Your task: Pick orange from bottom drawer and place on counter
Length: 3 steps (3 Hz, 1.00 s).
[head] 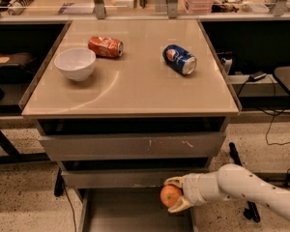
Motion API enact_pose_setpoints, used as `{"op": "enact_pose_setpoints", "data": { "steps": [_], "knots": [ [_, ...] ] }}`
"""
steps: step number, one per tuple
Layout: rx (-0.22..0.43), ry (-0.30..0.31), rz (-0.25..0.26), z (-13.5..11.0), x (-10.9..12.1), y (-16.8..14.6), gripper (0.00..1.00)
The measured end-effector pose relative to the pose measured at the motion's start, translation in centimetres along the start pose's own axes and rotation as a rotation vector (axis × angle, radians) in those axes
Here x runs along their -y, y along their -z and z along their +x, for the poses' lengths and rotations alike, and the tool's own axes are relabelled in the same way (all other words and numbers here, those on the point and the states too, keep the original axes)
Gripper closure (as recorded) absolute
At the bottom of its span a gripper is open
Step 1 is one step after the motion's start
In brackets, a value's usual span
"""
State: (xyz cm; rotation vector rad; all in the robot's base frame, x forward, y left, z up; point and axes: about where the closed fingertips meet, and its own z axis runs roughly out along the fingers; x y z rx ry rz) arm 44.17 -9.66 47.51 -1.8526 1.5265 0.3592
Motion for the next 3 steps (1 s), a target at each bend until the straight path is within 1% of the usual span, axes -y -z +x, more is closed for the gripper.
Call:
{"op": "enact_pose_setpoints", "data": {
  "steps": [1, 2, 3],
  "knots": [
    [0.0, 0.009, 0.026, -1.5, 2.3, 5.1, 1.0],
    [0.007, 0.007, 0.002, -1.6, 1.5, 4.7, 1.0],
    [-0.013, 0.014, -0.003, -1.9, 0.4, 4.5, 1.0]
  ]
}}
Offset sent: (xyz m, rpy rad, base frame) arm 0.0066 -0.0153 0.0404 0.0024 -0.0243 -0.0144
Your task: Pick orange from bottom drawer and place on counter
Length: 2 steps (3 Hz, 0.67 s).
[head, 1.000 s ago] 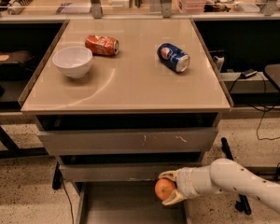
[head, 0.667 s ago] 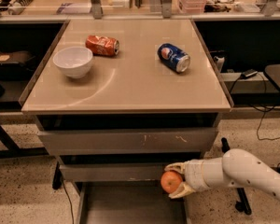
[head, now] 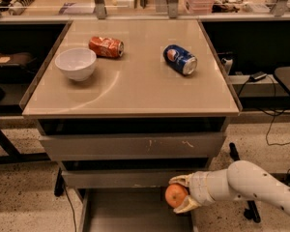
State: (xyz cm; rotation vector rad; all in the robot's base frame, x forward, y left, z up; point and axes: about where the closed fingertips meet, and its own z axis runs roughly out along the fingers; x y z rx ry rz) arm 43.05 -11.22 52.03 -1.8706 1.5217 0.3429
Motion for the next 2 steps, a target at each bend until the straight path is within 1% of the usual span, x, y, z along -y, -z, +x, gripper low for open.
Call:
{"op": "enact_pose_setpoints", "data": {
  "steps": [1, 2],
  "knots": [
    [0.002, 0.027, 0.027, -2.5, 2.5, 3.4, 1.0],
    [-0.01, 0.134, 0.088, -7.0, 7.6, 9.5, 1.0]
  ]
}}
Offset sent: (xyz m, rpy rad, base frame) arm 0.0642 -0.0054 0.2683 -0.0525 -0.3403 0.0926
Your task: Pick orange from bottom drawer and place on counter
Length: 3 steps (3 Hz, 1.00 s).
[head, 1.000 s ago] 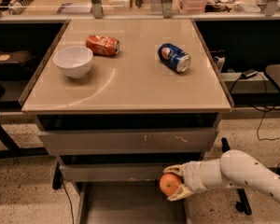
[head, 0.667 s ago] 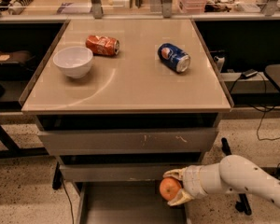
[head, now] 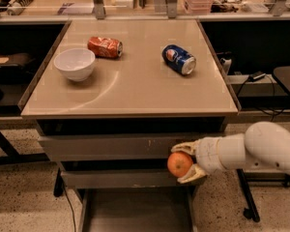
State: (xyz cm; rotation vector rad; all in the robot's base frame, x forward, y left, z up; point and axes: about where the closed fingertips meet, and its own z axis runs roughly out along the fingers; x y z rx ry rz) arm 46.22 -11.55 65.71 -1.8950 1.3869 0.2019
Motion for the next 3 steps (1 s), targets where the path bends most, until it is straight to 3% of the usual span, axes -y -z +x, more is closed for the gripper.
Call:
{"op": "enact_pose_setpoints", "data": {
  "steps": [1, 2, 3],
  "knots": [
    [-0.027, 0.064, 0.047, -3.6, 7.2, 6.0, 1.0],
    [-0.056, 0.125, 0.088, -7.5, 12.5, 11.2, 1.0],
    [-0.036, 0.181, 0.117, -11.3, 16.0, 15.1, 1.0]
  ]
}}
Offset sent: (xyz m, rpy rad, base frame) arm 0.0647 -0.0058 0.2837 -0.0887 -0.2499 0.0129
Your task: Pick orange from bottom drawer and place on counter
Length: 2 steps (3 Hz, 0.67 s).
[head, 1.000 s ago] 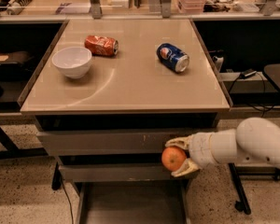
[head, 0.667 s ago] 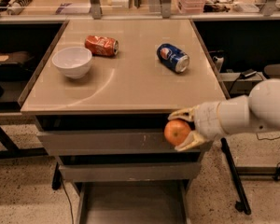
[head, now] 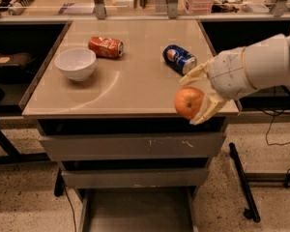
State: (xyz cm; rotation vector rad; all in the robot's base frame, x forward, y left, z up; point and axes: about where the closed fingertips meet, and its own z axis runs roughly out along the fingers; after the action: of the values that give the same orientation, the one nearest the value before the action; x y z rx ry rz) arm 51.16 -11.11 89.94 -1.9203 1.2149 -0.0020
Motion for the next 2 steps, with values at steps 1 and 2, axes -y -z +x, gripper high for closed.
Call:
{"op": "enact_pose_setpoints", "data": {
  "steps": [1, 2],
  "knots": [
    [0.045, 0.054, 0.028, -2.15, 3.38, 1.24, 1.0],
    [0.044, 0.057, 0.035, -2.22, 3.73, 1.49, 1.0]
  ]
}}
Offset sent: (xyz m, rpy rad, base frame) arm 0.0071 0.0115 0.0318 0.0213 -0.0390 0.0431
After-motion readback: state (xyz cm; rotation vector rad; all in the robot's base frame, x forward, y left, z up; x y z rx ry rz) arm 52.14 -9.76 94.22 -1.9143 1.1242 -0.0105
